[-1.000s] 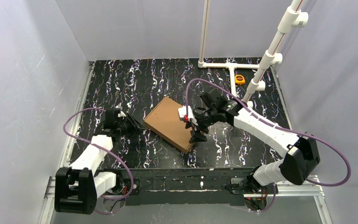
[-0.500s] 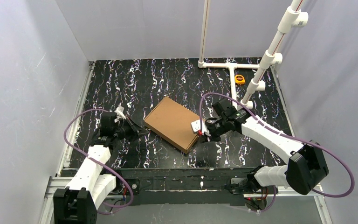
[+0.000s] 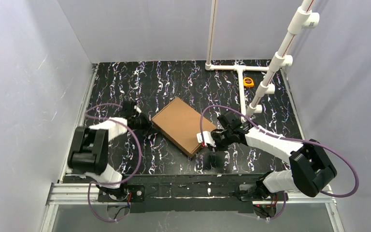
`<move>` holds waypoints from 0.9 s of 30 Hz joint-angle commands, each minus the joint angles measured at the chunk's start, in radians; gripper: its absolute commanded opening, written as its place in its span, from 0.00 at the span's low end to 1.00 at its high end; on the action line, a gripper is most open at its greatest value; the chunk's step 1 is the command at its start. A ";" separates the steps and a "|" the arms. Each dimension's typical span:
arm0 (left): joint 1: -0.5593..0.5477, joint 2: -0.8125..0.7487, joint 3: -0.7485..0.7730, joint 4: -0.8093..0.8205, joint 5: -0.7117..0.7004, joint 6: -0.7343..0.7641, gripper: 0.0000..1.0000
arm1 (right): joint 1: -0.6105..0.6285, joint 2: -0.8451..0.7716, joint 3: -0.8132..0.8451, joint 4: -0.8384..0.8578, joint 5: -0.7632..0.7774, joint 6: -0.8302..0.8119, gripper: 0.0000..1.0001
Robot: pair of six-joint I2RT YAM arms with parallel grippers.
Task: Fold the paper box
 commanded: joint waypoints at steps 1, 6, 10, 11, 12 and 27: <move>-0.030 0.217 0.230 0.075 0.018 -0.002 0.00 | 0.012 -0.011 -0.015 0.122 0.033 0.048 0.01; -0.042 0.429 0.495 0.103 0.093 -0.040 0.00 | 0.028 -0.018 -0.038 0.186 0.044 0.085 0.01; -0.046 0.477 0.642 0.036 0.134 -0.024 0.00 | 0.086 0.009 -0.046 0.271 0.097 0.144 0.02; -0.044 0.464 0.657 0.001 0.124 0.003 0.00 | 0.107 0.022 -0.044 0.298 0.116 0.163 0.03; -0.041 0.442 0.668 -0.051 0.103 0.040 0.00 | 0.136 0.040 -0.040 0.331 0.147 0.185 0.04; 0.265 -0.508 0.182 -0.164 0.279 0.251 0.98 | 0.203 0.292 0.570 -0.128 0.035 0.212 0.26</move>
